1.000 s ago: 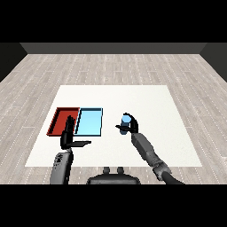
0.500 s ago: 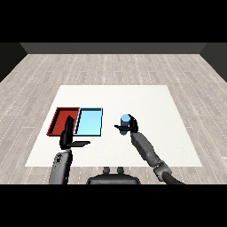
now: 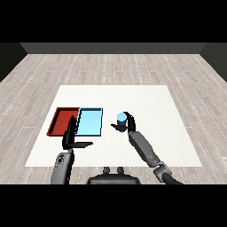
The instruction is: Pick the blue can and put it in the blue box
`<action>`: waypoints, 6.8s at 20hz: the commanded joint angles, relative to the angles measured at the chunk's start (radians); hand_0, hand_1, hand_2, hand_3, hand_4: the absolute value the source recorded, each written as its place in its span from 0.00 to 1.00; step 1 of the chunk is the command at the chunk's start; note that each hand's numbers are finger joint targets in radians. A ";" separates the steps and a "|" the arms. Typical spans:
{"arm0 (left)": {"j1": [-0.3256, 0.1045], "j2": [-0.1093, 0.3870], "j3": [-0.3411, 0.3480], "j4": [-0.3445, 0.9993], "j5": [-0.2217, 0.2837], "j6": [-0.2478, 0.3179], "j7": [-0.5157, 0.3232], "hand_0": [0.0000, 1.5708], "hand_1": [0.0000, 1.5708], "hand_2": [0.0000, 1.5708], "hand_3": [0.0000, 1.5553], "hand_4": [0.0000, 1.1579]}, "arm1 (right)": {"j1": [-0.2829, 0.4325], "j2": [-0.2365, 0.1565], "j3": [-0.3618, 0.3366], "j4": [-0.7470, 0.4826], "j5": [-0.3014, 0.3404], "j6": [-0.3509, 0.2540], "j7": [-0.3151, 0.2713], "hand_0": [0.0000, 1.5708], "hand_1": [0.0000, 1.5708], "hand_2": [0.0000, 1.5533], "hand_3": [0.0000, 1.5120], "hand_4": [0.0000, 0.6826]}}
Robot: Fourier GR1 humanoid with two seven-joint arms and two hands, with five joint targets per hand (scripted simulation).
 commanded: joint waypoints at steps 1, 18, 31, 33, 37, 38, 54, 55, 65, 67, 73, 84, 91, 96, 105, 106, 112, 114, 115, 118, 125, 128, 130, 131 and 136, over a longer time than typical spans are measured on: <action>0.022 -0.024 -0.060 0.008 -0.054 0.012 -0.001 0.00 0.00 0.00 0.00 0.00 | 0.050 0.005 0.066 -0.156 0.015 -0.047 0.065 0.93 0.93 0.95 0.91 0.75; -0.197 -0.038 -0.187 0.090 0.030 0.143 0.096 0.00 0.00 0.00 0.00 0.00 | 0.143 -0.106 -0.050 -0.409 0.099 0.148 0.152 0.92 0.92 0.94 0.89 0.82; -0.265 -0.038 -0.354 0.158 0.100 0.215 0.087 0.00 0.00 0.00 0.00 0.00 | 0.140 -0.061 -0.096 -0.428 0.219 0.214 0.184 0.92 0.92 0.95 0.92 0.84; -0.259 -0.038 -0.311 0.252 0.100 0.159 0.006 0.00 0.00 0.00 0.00 0.00 | 0.164 -0.006 -0.056 -0.502 0.244 0.163 0.220 0.92 0.92 0.95 0.92 0.83; -0.301 -0.038 -0.426 0.247 0.152 0.259 0.054 0.00 0.00 0.00 0.00 0.00 | 0.097 0.004 -0.072 -0.457 0.242 0.185 0.249 0.93 0.93 0.94 0.91 0.81; -0.343 -0.038 -0.420 0.310 0.166 0.270 0.020 0.00 0.00 0.00 0.00 0.00 | 0.076 0.004 -0.127 -0.372 0.232 0.240 0.181 0.92 0.92 0.94 0.91 0.81; -0.360 -0.038 -0.542 0.343 0.282 0.361 0.041 0.00 0.00 0.00 0.00 0.00 | 0.079 0.005 0.050 -0.454 0.167 0.126 0.212 0.92 0.92 0.94 0.91 0.83; -0.443 -0.038 -0.534 0.479 0.336 0.361 -0.010 0.00 0.00 0.00 0.00 0.00 | 0.086 0.005 0.057 -0.460 0.159 0.130 0.223 0.92 0.92 0.94 0.91 0.82; -0.465 -0.038 -0.576 0.467 0.339 0.415 0.023 0.00 0.00 0.00 0.00 0.00 | 0.037 0.005 0.087 -0.434 0.132 0.138 0.214 0.90 0.90 0.94 0.90 0.82; -0.492 -0.038 -0.534 0.520 0.346 0.370 0.017 0.00 0.00 0.00 0.00 0.00 | 0.111 0.005 0.016 -0.475 0.163 0.206 0.195 0.91 0.91 0.94 0.91 0.81; -0.562 -0.038 -0.599 0.564 0.423 0.432 0.002 0.00 0.00 0.00 0.00 0.00 | 0.017 0.005 0.047 -0.381 0.084 0.160 0.171 0.91 0.91 0.94 0.91 0.81; -0.584 -0.038 -0.641 0.598 0.458 0.474 -0.049 0.00 0.00 0.00 0.00 0.00 | -0.016 0.005 0.133 -0.371 0.072 0.082 0.179 0.93 0.93 0.94 0.91 0.78; -0.621 -0.037 -0.717 0.612 0.515 0.512 -0.035 0.00 0.00 0.00 0.00 0.00 | 0.093 0.005 0.215 -0.475 0.087 0.048 0.152 0.92 0.92 0.93 0.90 0.71; -0.610 -0.037 -0.621 0.605 0.509 0.577 0.027 0.92 0.92 0.93 0.86 0.94 | 0.033 0.004 0.215 -0.446 0.076 0.038 0.183 0.92 0.92 0.94 0.91 0.75; -0.640 -0.037 -0.635 0.654 0.494 0.629 0.026 1.00 1.00 0.99 0.94 0.98 | 0.032 0.004 0.215 -0.474 0.084 0.037 0.227 0.91 0.91 0.94 0.91 0.78; -0.720 -0.037 -0.675 0.722 0.571 0.655 0.005 1.00 1.00 0.99 0.94 0.98 | 0.062 0.004 0.165 -0.449 0.090 0.092 0.171 0.91 0.91 0.94 0.91 0.78; -0.643 -0.037 -0.629 0.635 0.441 0.670 0.035 1.00 1.00 0.99 0.94 0.98 | 0.025 0.004 0.146 -0.412 0.127 0.077 0.207 0.46 0.46 0.46 0.17 0.16; -0.640 -0.037 -0.625 0.632 0.434 0.667 0.037 1.00 1.00 0.99 0.94 0.98 | 0.038 0.005 0.157 -0.446 0.163 0.066 0.246 0.00 0.00 0.00 0.00 0.00; -0.639 -0.037 -0.623 0.631 0.431 0.665 0.038 1.00 1.00 0.99 0.94 0.98 | 0.039 0.005 0.156 -0.447 0.165 0.068 0.247 0.00 0.00 0.00 0.00 0.00; -0.653 -0.038 -0.651 0.622 0.445 0.685 0.045 1.00 1.00 0.99 0.94 0.98 | 0.058 0.005 0.114 -0.388 0.157 0.130 0.175 0.00 0.00 0.00 0.00 0.00; -0.623 -0.038 -0.568 0.687 0.414 0.605 -0.011 1.00 1.00 1.00 0.96 0.99 | 0.054 -0.014 0.093 -0.452 0.169 0.093 0.244 0.00 0.00 0.00 0.00 0.00; -0.622 -0.036 -0.567 0.637 0.387 0.650 0.046 1.00 1.00 1.00 0.96 0.99 | 0.087 -0.033 0.055 -0.507 0.179 0.090 0.250 0.00 0.00 0.00 0.00 0.00; -0.583 -0.038 -0.567 0.646 0.411 0.645 -0.019 1.00 1.00 1.00 0.96 0.99 | 0.100 -0.049 -0.007 -0.561 0.095 0.132 0.269 0.00 0.00 0.00 0.00 0.00; -0.573 -0.038 -0.584 0.650 0.454 0.628 -0.029 1.00 1.00 1.00 0.96 0.99 | 0.050 -0.001 -0.027 -0.530 0.074 0.118 0.283 0.00 0.00 0.00 0.00 0.00; -0.594 -0.038 -0.540 0.697 0.463 0.667 -0.065 1.00 1.00 1.00 0.96 0.99 | 0.102 -0.073 -0.101 -0.729 0.017 0.167 0.302 0.00 0.00 0.00 0.00 0.00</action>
